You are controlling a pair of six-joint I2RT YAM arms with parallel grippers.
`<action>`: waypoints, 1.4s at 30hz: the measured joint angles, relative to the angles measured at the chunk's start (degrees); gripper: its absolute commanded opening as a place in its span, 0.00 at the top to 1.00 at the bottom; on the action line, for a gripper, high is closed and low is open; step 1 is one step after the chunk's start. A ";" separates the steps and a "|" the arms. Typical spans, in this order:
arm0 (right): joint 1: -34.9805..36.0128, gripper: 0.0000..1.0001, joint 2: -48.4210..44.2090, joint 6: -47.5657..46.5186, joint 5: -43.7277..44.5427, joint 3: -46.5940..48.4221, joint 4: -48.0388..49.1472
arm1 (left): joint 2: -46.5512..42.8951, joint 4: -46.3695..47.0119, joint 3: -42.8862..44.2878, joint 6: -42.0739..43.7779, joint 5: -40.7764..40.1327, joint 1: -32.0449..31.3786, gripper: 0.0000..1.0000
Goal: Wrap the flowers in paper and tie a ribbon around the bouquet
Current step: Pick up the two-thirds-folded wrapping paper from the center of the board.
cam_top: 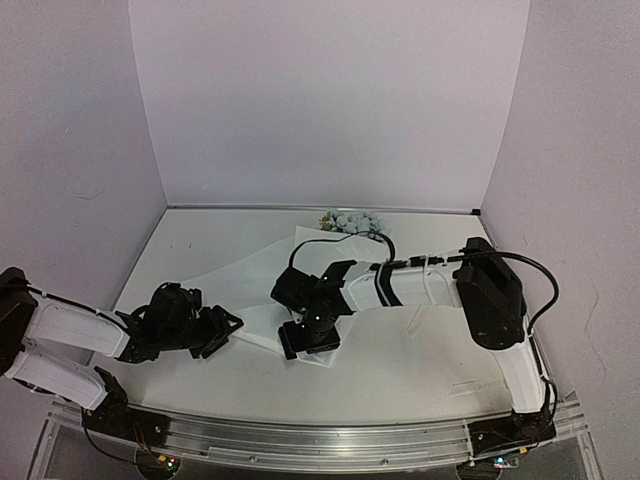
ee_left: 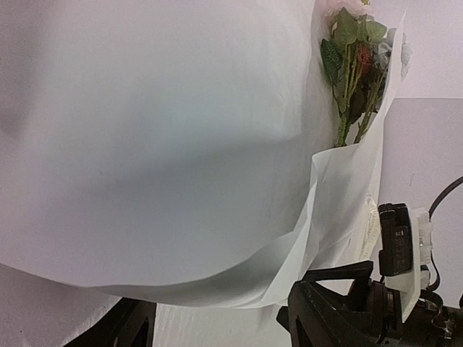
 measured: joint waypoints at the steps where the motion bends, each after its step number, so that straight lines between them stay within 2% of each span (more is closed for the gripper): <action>1: 0.00 0.32 0.00 0.00 -0.03 0.00 0.00 | 0.00 0.29 -0.01 0.00 0.00 0.00 0.38; 4: -0.02 0.31 -0.02 -0.09 -0.11 0.00 0.04 | 0.36 0.47 0.07 -0.16 -0.05 0.00 0.45; 10: -0.09 0.28 -0.33 -0.17 -0.60 -0.42 0.59 | 3.14 -3.50 0.84 -0.93 -1.77 -0.02 0.75; 17: -0.87 0.26 -0.91 0.77 -2.82 -1.33 1.84 | 3.57 -4.95 1.95 0.21 -4.15 -0.03 0.99; 24: -1.90 0.28 -1.44 5.12 -4.26 -2.25 3.32 | 2.92 -4.96 2.67 3.95 -5.09 -0.09 1.00; 29: -1.80 0.30 -1.13 8.02 -2.79 -1.66 2.93 | -2.24 -4.90 2.67 7.97 -4.86 -0.10 1.00; 42: -0.52 0.29 5.27 10.49 2.42 9.70 -6.95 | -11.08 -4.81 2.76 20.43 3.63 -1.02 1.00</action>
